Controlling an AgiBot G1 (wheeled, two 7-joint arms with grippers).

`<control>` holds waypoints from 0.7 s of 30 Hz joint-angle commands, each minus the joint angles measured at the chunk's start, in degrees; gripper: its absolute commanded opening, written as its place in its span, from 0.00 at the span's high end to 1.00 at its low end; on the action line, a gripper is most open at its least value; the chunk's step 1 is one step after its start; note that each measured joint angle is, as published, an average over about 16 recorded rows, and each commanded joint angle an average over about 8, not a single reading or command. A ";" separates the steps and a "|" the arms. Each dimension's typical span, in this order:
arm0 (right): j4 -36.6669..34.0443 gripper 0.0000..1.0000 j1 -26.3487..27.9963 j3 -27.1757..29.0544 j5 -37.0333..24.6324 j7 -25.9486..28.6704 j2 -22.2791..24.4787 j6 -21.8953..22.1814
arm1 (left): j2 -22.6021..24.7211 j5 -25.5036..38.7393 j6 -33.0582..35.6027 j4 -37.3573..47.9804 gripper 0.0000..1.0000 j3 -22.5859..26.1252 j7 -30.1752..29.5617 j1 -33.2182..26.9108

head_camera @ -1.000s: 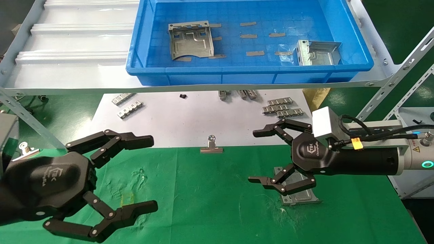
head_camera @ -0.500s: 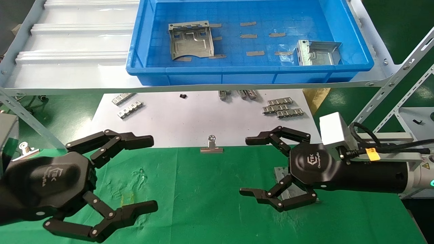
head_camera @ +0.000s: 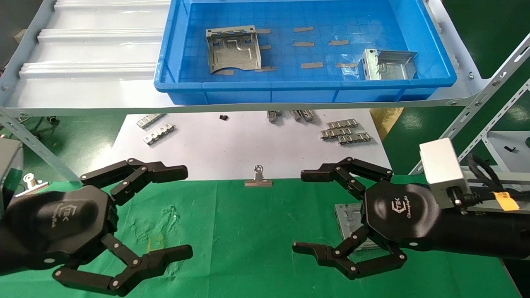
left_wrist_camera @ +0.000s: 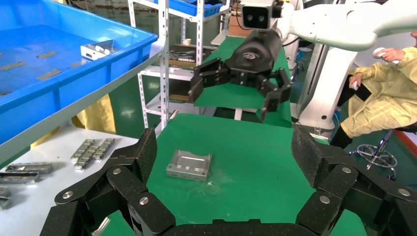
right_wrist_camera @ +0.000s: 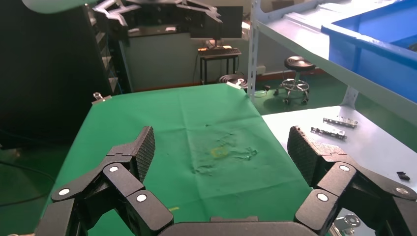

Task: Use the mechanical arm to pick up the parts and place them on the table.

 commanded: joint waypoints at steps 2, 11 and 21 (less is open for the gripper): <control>2.93 0.00 -2.09 2.83 0.09 2.01 0.83 0.30 | 0.00 0.00 0.00 0.00 0.00 0.00 0.00 0.00; 11.71 0.00 -8.35 11.31 0.37 8.03 3.32 1.19 | 0.00 0.00 0.00 0.00 0.00 0.00 0.00 0.00; 17.98 0.00 -12.81 17.39 0.60 12.01 5.09 1.72 | -0.01 -0.01 -0.01 0.01 0.00 0.00 0.00 0.01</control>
